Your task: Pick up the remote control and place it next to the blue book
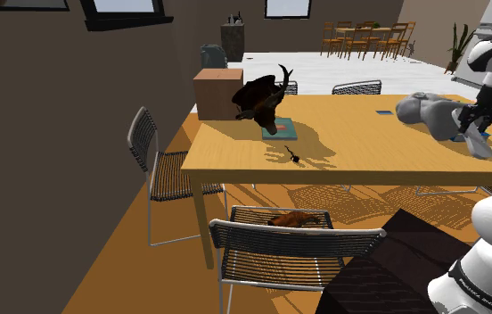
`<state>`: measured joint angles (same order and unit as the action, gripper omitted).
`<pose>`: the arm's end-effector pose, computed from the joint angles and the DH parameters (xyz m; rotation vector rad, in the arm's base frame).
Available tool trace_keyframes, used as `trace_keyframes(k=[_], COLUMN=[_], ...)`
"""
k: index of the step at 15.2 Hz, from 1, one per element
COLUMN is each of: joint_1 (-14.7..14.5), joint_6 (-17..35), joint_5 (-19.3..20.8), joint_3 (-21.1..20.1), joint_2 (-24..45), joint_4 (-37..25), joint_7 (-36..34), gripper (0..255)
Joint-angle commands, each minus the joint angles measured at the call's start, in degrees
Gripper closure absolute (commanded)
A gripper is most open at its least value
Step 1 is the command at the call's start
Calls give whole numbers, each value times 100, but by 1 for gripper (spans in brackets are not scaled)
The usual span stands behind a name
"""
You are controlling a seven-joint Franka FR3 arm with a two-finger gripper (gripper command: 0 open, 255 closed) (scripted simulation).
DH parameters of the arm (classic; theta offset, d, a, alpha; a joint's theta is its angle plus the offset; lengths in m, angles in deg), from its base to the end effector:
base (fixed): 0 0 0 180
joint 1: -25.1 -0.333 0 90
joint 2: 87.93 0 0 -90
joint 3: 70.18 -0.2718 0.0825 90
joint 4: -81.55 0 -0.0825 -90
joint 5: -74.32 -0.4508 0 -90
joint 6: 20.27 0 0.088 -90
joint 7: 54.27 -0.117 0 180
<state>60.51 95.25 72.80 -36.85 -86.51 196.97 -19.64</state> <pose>0.2246 -0.5713 0.3562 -2.9778 0.9325 0.0058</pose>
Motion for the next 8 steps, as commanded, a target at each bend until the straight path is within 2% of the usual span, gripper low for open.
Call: trace_keyframes(k=[1, 8], joint_1=[178, 941], joint_6=[-41, -403], joint_5=[-178, -875], joint_3=[154, 421], joint_2=[292, 1380], joint_4=[-285, -1472], joint_7=[411, 1602], gripper=[255, 255])
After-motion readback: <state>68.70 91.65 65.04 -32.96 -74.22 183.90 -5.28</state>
